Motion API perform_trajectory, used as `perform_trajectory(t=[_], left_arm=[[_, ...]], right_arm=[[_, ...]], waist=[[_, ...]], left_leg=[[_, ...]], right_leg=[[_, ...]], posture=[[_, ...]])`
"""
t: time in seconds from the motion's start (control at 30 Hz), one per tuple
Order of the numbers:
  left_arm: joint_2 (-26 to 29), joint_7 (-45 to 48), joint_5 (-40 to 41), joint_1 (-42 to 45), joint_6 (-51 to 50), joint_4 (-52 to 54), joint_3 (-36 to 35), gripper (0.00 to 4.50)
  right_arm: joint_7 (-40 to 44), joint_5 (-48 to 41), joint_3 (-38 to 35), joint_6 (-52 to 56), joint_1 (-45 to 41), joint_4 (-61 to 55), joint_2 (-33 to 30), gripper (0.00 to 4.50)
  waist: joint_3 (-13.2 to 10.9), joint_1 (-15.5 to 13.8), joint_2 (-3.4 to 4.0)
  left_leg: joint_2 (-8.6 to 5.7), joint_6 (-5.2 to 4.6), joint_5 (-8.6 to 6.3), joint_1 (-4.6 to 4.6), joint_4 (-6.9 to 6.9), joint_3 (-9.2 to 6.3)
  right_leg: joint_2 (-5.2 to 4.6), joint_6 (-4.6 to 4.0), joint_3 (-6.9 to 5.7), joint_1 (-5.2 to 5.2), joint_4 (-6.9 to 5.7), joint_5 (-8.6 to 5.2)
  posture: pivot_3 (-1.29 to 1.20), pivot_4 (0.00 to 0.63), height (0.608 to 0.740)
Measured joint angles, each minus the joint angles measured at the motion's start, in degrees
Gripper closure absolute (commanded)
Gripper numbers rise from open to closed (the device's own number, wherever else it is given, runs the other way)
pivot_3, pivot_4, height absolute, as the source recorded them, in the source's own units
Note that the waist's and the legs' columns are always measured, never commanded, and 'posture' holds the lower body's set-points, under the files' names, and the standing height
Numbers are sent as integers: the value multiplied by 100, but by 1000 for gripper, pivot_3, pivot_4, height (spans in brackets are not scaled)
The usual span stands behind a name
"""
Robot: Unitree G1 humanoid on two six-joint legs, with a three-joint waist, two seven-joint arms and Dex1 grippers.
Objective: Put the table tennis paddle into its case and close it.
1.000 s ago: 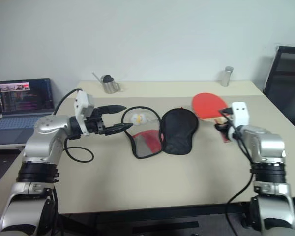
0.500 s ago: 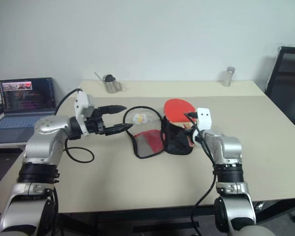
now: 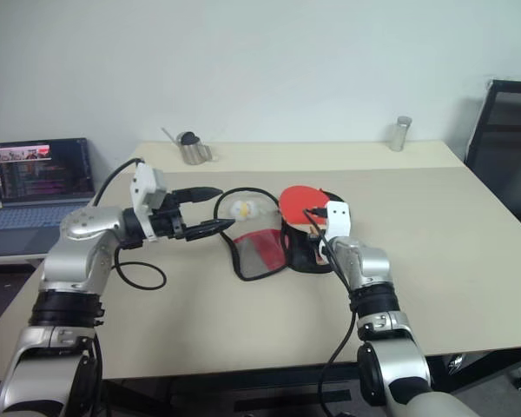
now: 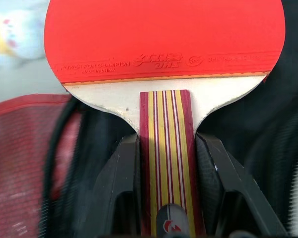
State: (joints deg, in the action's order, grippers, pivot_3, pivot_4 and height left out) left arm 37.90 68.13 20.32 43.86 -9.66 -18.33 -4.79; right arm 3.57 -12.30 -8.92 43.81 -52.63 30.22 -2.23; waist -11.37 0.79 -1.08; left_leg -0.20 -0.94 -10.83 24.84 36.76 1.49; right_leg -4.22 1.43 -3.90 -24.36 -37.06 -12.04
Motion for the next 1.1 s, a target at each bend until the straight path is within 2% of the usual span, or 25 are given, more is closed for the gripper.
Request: perform_trajectory(t=[0.73,0.8,0.87,1.07,1.1], left_arm=[[-1,4,0,-38,-2,11,4,523],[-1,5,0,-39,-2,11,4,523],[-1,5,0,-42,-2,11,4,523],[0,6,0,-78,-2,18,4,523],[0,6,0,-80,-2,18,4,523]], right_arm=[[-153,20,85,116,13,53,147,3386],[-210,3,67,147,13,46,178,2670],[-267,-12,63,148,15,-6,218,2245],[-408,-14,64,25,15,-70,243,67],[-411,-14,70,14,15,-71,240,67]], waist=[[0,76,0],[0,76,0],[0,76,0],[0,76,0],[0,76,0]], left_leg=[[1,0,0,0,-3,2],[2,0,0,0,-3,2],[2,0,0,0,-3,2],[1,0,0,-1,-3,2],[2,0,0,-1,-3,1]], right_leg=[[0,0,3,-2,0,0],[0,0,3,-2,0,0],[0,1,3,-2,0,0],[0,2,3,-1,0,-1],[0,2,2,-1,0,-1]], posture=[[0,150,740],[0,150,740],[0,150,740],[0,150,740],[0,150,740]])
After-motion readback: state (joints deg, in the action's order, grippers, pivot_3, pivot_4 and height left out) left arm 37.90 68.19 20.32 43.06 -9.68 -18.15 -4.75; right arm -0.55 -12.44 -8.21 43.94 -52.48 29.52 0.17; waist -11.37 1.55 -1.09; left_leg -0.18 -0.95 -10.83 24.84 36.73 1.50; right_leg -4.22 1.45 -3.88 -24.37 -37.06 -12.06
